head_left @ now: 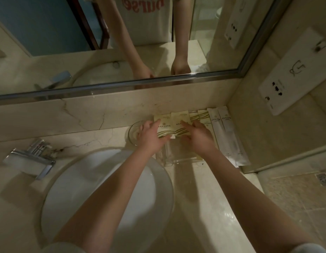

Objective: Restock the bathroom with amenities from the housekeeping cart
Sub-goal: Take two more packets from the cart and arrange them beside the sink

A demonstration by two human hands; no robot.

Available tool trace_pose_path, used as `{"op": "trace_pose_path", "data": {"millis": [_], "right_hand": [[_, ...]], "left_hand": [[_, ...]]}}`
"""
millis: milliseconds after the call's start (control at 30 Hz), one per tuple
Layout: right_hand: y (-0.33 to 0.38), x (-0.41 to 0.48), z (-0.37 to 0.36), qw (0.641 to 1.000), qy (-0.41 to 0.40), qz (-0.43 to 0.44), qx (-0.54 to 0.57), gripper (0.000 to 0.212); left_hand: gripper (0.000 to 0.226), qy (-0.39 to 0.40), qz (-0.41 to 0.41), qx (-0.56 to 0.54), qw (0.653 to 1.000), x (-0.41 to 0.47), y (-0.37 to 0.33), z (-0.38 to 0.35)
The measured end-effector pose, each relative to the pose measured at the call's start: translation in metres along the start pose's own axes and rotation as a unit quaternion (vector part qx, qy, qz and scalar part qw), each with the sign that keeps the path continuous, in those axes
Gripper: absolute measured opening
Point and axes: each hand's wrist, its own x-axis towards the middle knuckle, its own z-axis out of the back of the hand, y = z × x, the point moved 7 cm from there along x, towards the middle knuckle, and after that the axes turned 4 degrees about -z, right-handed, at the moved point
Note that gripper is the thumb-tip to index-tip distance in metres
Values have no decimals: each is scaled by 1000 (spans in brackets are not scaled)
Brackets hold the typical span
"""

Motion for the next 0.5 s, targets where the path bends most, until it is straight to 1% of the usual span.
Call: {"op": "trace_pose_path", "data": {"millis": [100,167,233,300,333,367,433,500], "right_hand": [[8,-7,9,998,-22,-26,61,43],[12,-14,18,987,-27,-53,148,34],[16,-21,29,964,-28,-76,253,23],[19,-30,38,928,-31,-100,357,12],[22,-35,41,908,-28,-110,404,11],[26,-40,43,888,-24,-119,444,16],[33,-52,46,861,-11,-134,491,20],[40,-65,48,850,8,-140,508,14]], "left_hand": [[58,-52,-2,-59,997,-9,-3,17],[47,-94,10,-142,985,-17,-4,31],[36,-120,49,-252,959,-26,-3,43],[23,-119,94,-365,919,-37,-2,51],[15,-113,107,-416,896,-44,-2,55],[9,-108,114,-454,877,-51,-3,58],[15,-105,120,-491,856,-64,-2,65],[17,-97,125,-508,847,-77,0,68]]}}
